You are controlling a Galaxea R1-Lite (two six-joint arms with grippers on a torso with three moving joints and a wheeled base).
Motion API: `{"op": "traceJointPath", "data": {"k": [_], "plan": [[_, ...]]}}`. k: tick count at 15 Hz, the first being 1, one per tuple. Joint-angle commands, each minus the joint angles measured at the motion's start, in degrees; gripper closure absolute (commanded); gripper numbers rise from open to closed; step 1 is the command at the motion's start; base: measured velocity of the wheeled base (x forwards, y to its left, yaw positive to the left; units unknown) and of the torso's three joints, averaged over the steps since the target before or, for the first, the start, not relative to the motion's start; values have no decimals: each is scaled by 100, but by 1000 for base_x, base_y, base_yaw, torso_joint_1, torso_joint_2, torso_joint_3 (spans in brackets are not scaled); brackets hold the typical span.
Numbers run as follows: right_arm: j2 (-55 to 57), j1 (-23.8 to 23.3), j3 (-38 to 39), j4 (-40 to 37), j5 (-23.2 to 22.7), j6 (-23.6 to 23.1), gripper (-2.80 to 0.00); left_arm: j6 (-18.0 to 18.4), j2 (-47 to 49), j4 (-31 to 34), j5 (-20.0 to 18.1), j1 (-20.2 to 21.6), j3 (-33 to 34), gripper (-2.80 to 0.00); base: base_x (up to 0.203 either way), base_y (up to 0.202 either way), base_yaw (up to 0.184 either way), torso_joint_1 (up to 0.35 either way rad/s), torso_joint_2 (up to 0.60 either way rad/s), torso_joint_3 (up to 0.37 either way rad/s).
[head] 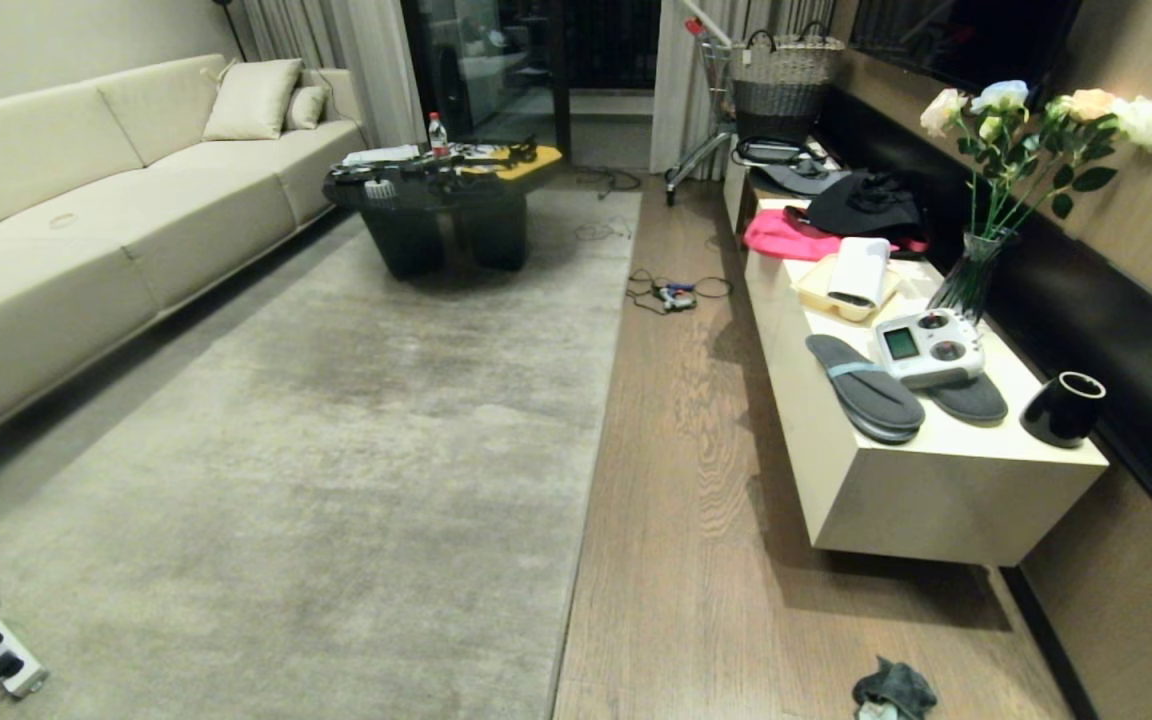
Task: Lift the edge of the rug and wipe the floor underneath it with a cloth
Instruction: Pick up the rag
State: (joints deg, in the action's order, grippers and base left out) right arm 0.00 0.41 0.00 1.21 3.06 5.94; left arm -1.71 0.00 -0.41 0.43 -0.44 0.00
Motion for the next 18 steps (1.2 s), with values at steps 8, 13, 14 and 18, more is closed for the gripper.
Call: {"op": "traceJointPath", "data": {"k": [8, 13, 14, 18], "plan": [[0, 2, 0, 2, 2, 4, 0, -4, 9, -2, 1, 0, 0, 0, 0, 0, 0, 4, 2, -146], [0, 2, 0, 2, 2, 4, 0, -4, 9, -2, 1, 0, 0, 0, 0, 0, 0, 2, -1, -198], [9, 2, 0, 2, 2, 4, 0, -4, 9, -2, 1, 0, 0, 0, 0, 0, 0, 1, -2, -196], [2, 2, 0, 2, 2, 4, 0, -4, 9, -2, 1, 0, 0, 0, 0, 0, 0, 2, 2, -198]]}}
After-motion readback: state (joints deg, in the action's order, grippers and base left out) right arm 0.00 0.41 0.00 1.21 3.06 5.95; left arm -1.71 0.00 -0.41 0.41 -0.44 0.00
